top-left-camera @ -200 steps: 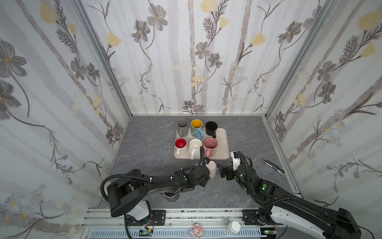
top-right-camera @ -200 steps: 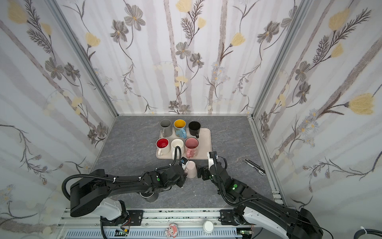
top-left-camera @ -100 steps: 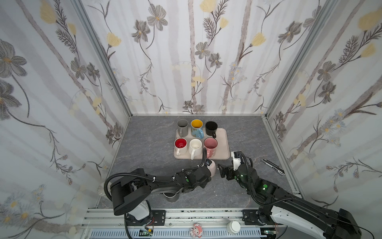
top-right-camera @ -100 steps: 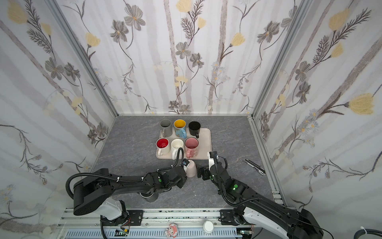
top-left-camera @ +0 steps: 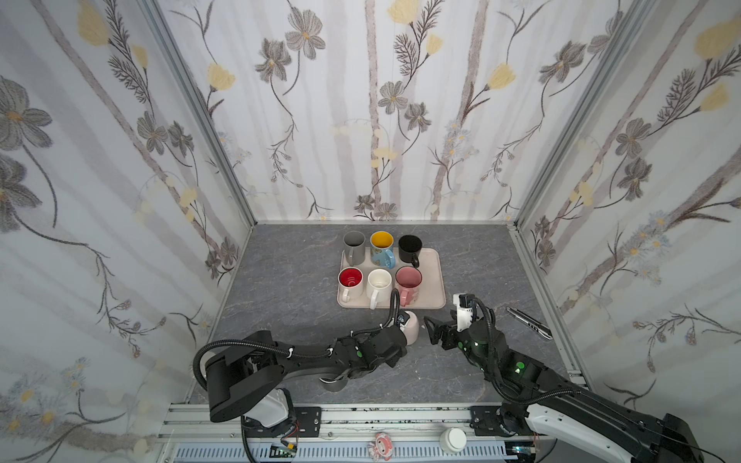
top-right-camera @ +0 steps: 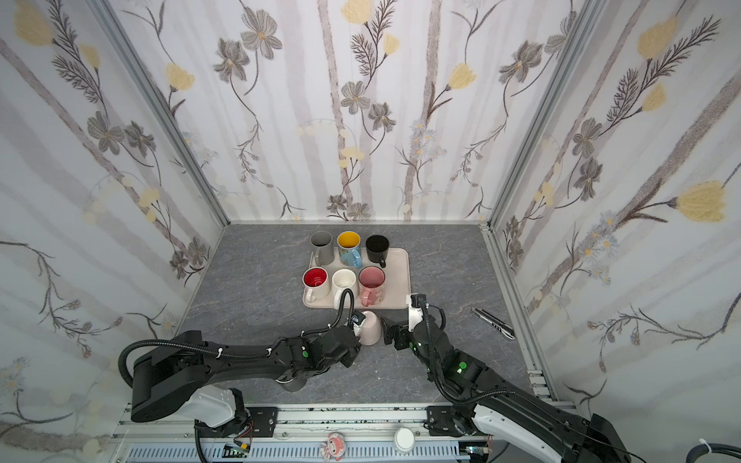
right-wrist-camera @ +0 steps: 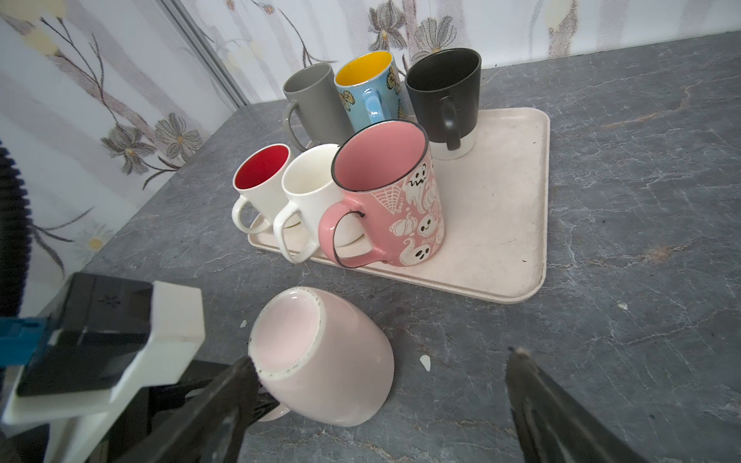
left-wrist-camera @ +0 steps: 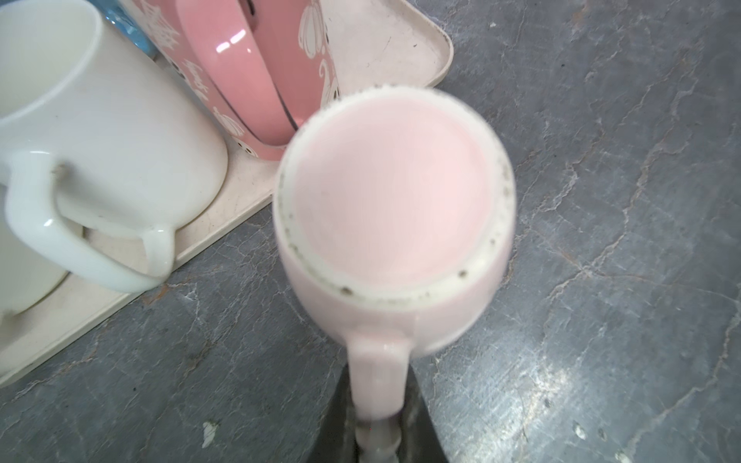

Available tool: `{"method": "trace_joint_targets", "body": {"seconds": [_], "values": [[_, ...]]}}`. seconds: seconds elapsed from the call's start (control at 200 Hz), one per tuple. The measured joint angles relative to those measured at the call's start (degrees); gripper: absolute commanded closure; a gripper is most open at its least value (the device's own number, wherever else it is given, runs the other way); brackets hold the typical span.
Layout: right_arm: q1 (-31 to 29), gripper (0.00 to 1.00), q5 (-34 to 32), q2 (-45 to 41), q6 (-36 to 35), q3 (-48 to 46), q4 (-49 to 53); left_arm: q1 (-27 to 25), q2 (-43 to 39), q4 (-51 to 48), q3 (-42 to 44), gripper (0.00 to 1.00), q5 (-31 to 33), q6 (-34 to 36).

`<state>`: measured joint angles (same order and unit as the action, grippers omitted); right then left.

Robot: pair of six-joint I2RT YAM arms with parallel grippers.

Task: Turn the mug right side up
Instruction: 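Lift the pale pink mug with the left gripper toward the right gripper, then grasp the pale pink mug's rim with the right gripper while the left releases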

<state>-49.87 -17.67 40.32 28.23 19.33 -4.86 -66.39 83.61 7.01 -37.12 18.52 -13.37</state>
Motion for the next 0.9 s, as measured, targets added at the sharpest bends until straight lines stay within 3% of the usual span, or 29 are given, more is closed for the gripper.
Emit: {"method": "trace_joint_targets", "body": {"seconds": [0.235, 0.45, 0.679, 0.899], "values": [[0.1, 0.04, 3.7, -5.6, 0.8, -2.3, -4.1, 1.0, -10.6, 4.2, 2.8, 1.0, 0.6, -2.1], [0.1, 0.05, 7.6, -7.3, 1.8, -2.7, -9.3, 5.2, -21.2, 9.1, 4.5, 1.0, -1.0, -4.7], [0.1, 0.1, 16.0, -1.8, 4.3, -2.9, -19.0, 9.9, -26.9, 20.7, 7.0, 1.0, -7.2, -8.6], [0.1, 0.16, 25.5, 5.0, 7.4, -2.9, -32.9, 10.4, -26.9, 33.5, 9.5, 1.0, -15.0, -12.3]]}}
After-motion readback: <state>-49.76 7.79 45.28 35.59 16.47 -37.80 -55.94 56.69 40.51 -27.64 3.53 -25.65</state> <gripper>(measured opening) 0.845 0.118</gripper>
